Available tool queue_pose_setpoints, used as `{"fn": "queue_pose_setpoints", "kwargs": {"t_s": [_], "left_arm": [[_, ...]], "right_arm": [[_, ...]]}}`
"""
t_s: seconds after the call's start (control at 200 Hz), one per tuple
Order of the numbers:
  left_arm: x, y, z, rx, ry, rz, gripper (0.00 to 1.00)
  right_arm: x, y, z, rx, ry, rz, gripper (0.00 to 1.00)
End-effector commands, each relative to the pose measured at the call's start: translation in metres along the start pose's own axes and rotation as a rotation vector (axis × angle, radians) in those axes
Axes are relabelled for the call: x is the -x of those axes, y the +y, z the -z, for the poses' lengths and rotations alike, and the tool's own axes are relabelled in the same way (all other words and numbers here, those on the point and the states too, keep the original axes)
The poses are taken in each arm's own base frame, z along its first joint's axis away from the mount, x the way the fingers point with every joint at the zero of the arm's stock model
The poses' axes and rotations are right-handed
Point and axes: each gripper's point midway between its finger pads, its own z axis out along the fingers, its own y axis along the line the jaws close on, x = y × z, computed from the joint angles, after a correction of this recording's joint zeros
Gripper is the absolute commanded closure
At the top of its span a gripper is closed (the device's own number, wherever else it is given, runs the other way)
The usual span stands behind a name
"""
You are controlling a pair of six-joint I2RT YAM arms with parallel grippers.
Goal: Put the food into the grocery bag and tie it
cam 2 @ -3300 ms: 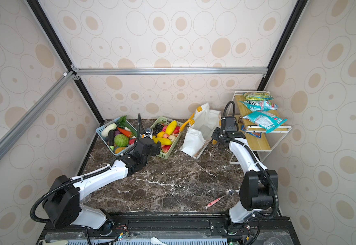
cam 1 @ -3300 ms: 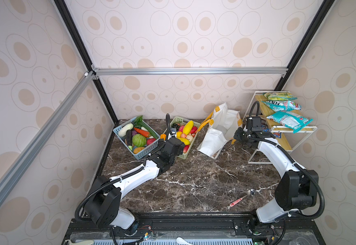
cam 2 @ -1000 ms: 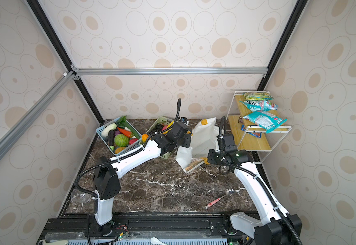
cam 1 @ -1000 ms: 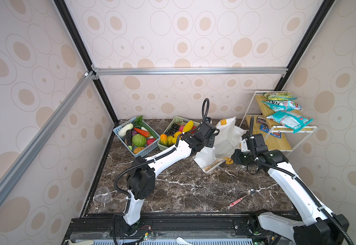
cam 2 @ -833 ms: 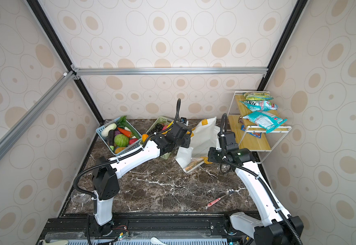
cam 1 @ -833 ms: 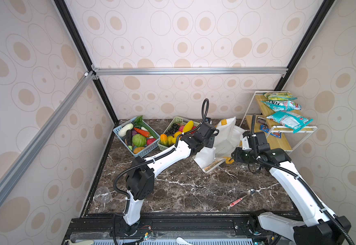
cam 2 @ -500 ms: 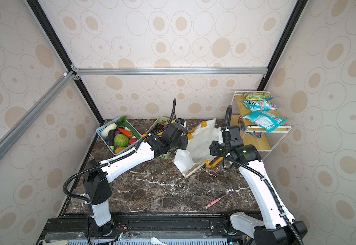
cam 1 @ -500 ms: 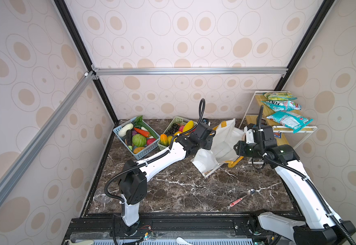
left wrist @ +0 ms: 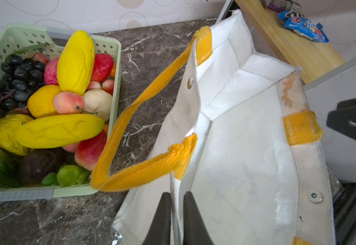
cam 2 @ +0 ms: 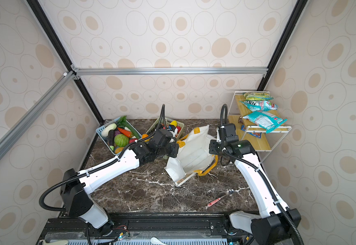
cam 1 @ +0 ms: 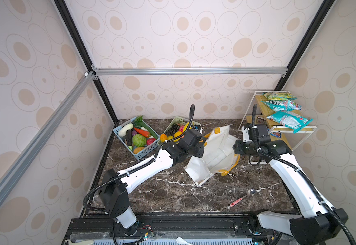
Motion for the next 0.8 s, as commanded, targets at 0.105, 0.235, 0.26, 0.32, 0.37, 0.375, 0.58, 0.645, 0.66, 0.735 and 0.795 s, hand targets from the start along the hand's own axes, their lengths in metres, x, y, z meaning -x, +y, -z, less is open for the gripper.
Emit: {"fn": "queue_pose_setpoints", "kwargs": {"t_s": [0.105,0.235,0.26,0.32,0.37,0.375,0.58,0.645,0.66,0.735,0.795], "left_arm": [[-0.009,0.01,0.03,-0.008,0.022,-0.037,0.87],[-0.012,0.028,0.042,-0.02,0.034,-0.067,0.86],[-0.013,0.032,0.043,-0.021,0.037,-0.071,0.86],[-0.016,0.039,0.047,-0.025,0.043,-0.083,0.85],[-0.018,0.047,0.048,-0.024,0.05,-0.089,0.85],[-0.019,0.048,0.048,-0.024,0.05,-0.089,0.85],[-0.021,0.064,0.055,-0.039,0.034,-0.087,0.79],[-0.019,0.06,0.058,-0.063,0.02,-0.085,0.71],[-0.019,0.059,0.058,-0.068,0.019,-0.087,0.69],[-0.017,0.059,0.06,-0.07,0.009,-0.086,0.57],[-0.019,0.061,0.06,-0.062,0.014,-0.084,0.52]], "right_arm": [[0.018,0.003,0.004,-0.014,-0.034,0.032,0.53],[0.031,0.008,0.012,0.001,-0.075,0.064,0.46],[0.034,0.008,0.013,0.002,-0.083,0.073,0.44],[0.038,0.01,0.014,0.006,-0.088,0.1,0.4],[0.04,0.014,0.012,0.022,-0.086,0.128,0.38],[0.04,0.015,0.012,0.024,-0.086,0.134,0.38],[0.034,0.03,-0.016,0.101,-0.025,0.273,0.3],[0.034,0.027,-0.026,0.076,-0.01,0.316,0.29],[0.034,0.026,-0.029,0.066,-0.005,0.325,0.28],[0.036,0.021,-0.039,0.032,0.011,0.376,0.28],[0.036,0.021,-0.047,0.024,0.028,0.411,0.28]]}}
